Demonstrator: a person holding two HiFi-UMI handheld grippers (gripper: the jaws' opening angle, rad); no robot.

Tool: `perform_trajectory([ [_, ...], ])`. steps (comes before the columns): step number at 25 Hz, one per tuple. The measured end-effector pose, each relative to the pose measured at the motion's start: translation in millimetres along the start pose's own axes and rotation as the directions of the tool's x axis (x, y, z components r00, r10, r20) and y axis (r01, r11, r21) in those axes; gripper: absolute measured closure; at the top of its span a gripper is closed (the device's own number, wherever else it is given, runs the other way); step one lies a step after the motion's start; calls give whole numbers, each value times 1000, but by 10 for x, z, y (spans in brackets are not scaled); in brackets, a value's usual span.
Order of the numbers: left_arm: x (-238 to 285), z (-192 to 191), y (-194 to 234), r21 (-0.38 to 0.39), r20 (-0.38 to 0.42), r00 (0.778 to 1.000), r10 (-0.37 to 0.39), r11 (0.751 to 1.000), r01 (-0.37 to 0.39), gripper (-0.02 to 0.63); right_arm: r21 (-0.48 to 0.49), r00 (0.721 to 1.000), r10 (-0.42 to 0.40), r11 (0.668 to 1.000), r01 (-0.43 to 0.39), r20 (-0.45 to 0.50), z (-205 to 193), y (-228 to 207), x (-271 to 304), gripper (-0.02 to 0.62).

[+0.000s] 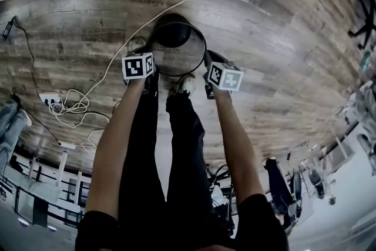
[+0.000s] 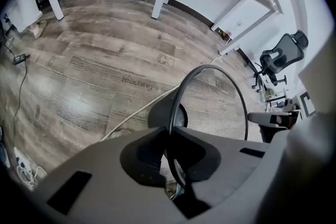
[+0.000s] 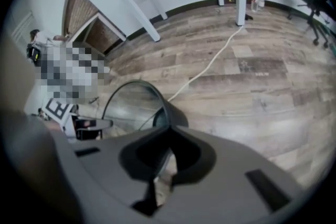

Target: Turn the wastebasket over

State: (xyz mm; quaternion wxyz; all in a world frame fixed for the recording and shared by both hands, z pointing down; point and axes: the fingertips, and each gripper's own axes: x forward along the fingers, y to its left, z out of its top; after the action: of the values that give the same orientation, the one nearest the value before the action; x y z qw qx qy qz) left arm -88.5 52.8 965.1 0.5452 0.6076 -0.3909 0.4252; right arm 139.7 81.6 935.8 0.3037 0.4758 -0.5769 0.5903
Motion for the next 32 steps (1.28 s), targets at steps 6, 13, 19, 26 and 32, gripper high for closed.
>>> perform_trajectory([
  [6, 17, 9, 77, -12, -10, 1000, -13, 1000, 13, 551, -28, 1000, 2, 1000, -2, -14, 18, 74, 31, 559],
  [13, 30, -9, 83, 36, -42, 999, -3, 999, 5, 538, -52, 1000, -6, 999, 5, -18, 9, 90, 41, 557],
  [19, -119, -9, 42, 1, -50, 998, -47, 999, 47, 405, -46, 1000, -14, 999, 14, 11, 96, 144, -100, 496],
  [26, -935, 156, 30, -130, 73, 995, -75, 988, 84, 399, -79, 997, 27, 997, -21, 71, 354, 588, -723, 492],
  [32, -2180, 355, -374, -149, 243, 965, -104, 979, 143, 493, -147, 983, 88, 987, -64, 159, 585, 1117, -1733, 492],
])
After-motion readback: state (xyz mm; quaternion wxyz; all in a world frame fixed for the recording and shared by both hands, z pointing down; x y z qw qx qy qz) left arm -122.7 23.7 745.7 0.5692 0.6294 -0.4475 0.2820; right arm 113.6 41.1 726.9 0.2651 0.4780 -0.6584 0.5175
